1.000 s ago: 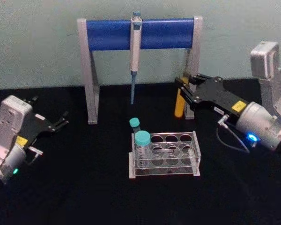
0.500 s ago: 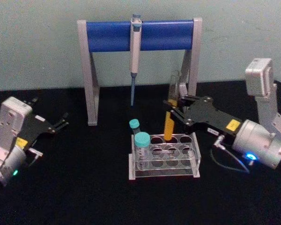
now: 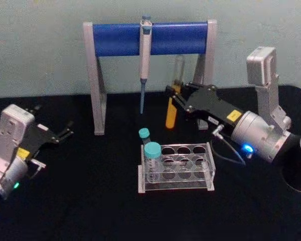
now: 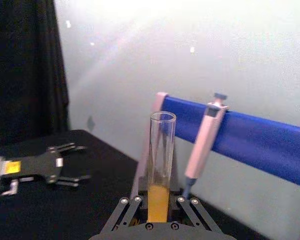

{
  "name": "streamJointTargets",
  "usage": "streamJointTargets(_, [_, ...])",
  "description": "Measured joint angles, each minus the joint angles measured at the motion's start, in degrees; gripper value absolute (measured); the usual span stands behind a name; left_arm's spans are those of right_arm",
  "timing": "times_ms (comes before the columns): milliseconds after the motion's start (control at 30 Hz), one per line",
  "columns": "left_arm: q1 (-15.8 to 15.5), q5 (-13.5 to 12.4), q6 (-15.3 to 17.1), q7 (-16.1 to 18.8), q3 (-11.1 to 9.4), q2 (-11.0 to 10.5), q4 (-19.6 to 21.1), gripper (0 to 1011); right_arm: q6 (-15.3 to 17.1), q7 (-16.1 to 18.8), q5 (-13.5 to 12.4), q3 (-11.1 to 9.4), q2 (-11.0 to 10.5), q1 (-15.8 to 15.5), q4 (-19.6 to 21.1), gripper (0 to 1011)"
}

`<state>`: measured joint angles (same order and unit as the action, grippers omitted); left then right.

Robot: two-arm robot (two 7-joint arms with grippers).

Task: Pick up the test tube from the test tube rack, shake it, then place it back into the test tube rack.

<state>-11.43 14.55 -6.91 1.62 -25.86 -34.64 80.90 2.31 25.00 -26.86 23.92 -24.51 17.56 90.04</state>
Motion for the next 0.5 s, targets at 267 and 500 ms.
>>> streamJointTargets(267, [0.0, 0.0, 0.0, 0.0, 0.0, 0.0, 0.0, 1001, 0.5, -1.9, 1.2, -1.4, 0.4, 0.5, -1.2, 229])
streamJointTargets(500, [0.0, 0.0, 0.0, 0.0, 0.0, 0.0, 0.0, 1001, 1.0, -2.1, 1.6, -2.1, 0.3, -0.1, -0.8, 229])
